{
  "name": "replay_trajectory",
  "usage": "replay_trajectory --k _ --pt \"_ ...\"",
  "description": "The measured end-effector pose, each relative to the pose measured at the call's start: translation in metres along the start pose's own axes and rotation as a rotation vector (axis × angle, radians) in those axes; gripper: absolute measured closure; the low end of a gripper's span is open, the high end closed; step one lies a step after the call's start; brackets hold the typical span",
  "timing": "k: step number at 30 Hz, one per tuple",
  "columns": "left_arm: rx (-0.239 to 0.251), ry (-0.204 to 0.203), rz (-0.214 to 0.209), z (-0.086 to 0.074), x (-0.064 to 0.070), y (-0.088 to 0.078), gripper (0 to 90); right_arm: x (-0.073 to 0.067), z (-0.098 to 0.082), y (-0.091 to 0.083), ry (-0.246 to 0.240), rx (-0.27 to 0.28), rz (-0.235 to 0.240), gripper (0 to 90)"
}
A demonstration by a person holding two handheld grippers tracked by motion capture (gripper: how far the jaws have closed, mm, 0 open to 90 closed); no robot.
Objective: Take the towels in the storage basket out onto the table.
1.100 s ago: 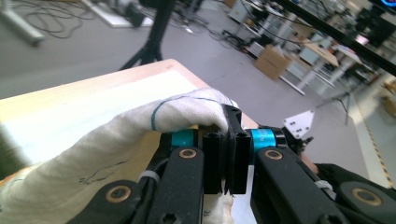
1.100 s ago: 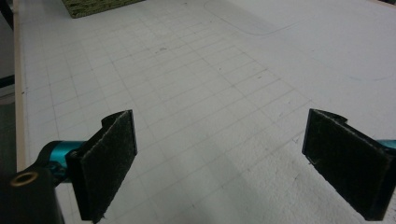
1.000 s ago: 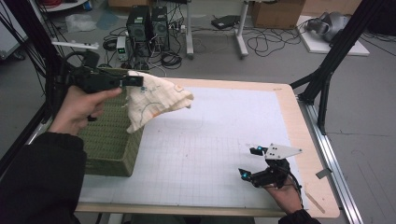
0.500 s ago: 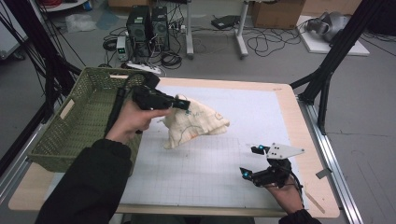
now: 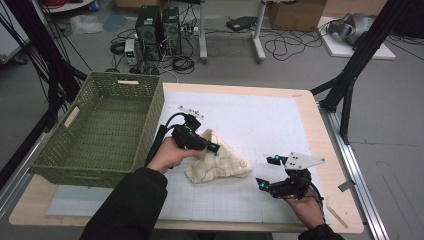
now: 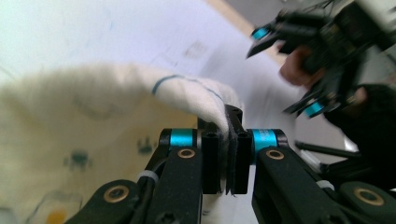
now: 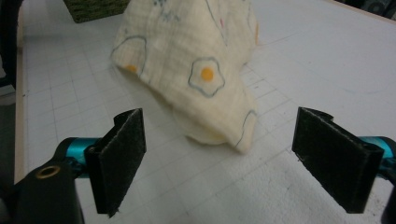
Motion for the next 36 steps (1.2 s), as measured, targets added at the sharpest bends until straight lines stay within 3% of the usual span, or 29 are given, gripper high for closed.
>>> replay_trajectory --k 3,6,8,11,13,16,23,27,32,36 --pt "-0.051 -0.002 0.044 -0.004 -0.004 0.011 84.7 0.001 0.003 0.003 -0.013 -0.012 0.021 26.9" --pt "-0.043 -0.014 0.033 -0.006 -0.006 0.017 82.0 0.004 0.006 0.009 -0.042 -0.028 0.032 40.4" --pt "-0.072 -0.031 0.073 -0.010 -0.011 0.025 78.8 0.008 0.010 0.015 -0.047 -0.041 0.049 46.9" --pt "-0.070 -0.048 0.080 -0.012 -0.015 0.027 68.7 0.015 0.014 0.025 -0.049 -0.068 0.072 53.5" --pt "-0.077 -0.053 0.087 -0.014 -0.015 0.026 62.1 0.016 0.014 0.028 -0.046 -0.077 0.082 55.8" --pt "-0.042 -0.041 0.083 -0.015 -0.011 0.016 53.3 0.021 0.015 0.038 -0.058 -0.108 0.109 65.5" --pt "-0.013 -0.041 0.116 -0.037 -0.007 -0.002 49.8 0.020 0.014 0.039 -0.082 -0.147 0.139 85.6" --pt "-0.003 -0.052 0.145 -0.054 -0.008 -0.002 52.3 0.016 0.013 0.035 -0.098 -0.154 0.127 86.2" --pt "-0.011 -0.043 0.169 -0.063 -0.007 0.005 58.5 0.012 0.010 0.023 -0.102 -0.155 0.114 86.2" --pt "-0.004 -0.071 0.186 -0.069 -0.011 0.008 62.6 0.006 0.004 0.011 -0.115 -0.156 0.107 86.2"
Point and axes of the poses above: each handheld gripper's, and its own axes: y roughly forward along the jaws, z roughly out of its top, x roughly to its right, the point moved 1 cm from there along y, roughly forward along the jaws, and after that the axes turned 14 degrees about -x, right-handed, at the moved point
